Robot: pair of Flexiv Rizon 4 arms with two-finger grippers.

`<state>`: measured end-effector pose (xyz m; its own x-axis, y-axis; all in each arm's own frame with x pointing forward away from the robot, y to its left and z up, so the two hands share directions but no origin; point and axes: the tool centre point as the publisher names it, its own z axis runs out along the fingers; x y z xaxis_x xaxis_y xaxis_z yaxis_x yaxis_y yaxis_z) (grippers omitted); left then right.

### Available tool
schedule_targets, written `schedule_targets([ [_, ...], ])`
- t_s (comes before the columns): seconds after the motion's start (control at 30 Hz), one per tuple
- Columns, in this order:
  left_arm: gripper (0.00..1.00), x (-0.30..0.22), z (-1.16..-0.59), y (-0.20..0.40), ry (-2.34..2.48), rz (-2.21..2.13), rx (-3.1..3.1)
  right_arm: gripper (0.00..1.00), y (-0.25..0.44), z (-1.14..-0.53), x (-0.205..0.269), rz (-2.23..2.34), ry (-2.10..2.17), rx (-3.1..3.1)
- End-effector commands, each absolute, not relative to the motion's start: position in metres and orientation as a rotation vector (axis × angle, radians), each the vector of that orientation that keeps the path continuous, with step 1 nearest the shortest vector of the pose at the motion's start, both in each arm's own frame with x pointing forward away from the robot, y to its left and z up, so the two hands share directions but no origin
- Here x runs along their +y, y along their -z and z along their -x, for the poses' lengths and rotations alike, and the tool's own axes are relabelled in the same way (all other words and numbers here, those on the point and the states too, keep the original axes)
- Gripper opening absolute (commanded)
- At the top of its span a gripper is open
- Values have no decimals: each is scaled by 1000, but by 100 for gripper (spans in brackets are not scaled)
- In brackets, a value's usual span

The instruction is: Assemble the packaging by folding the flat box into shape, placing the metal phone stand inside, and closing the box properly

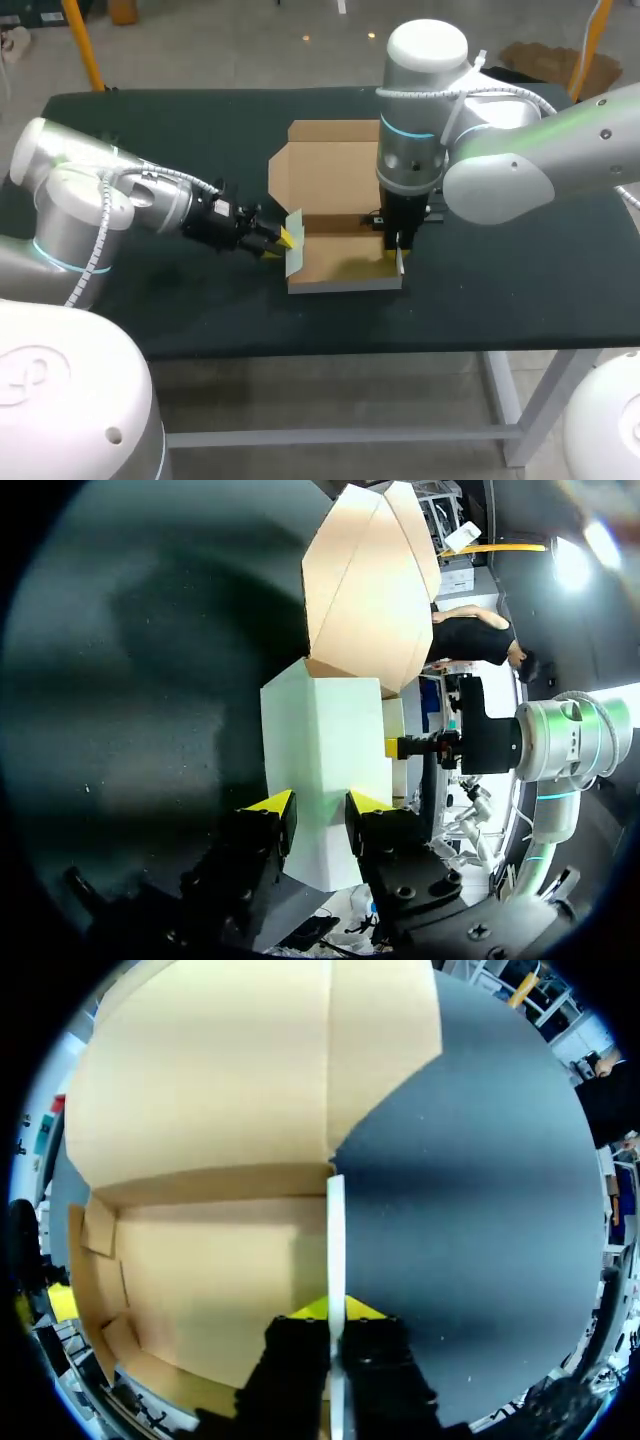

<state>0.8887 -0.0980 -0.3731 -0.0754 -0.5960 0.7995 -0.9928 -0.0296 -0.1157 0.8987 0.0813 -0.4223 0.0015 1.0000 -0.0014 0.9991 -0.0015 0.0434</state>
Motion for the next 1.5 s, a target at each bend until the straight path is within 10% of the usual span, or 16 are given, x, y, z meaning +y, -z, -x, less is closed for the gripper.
schedule_targets([
  [0.03,36,-104,-885,371,-933,-1724,-1756,0,422,-899,82,-2200,-40,2197],
  [1.5,50,-107,-885,364,-870,-1840,-1854,0,422,-899,82,-2200,-40,2197],
])
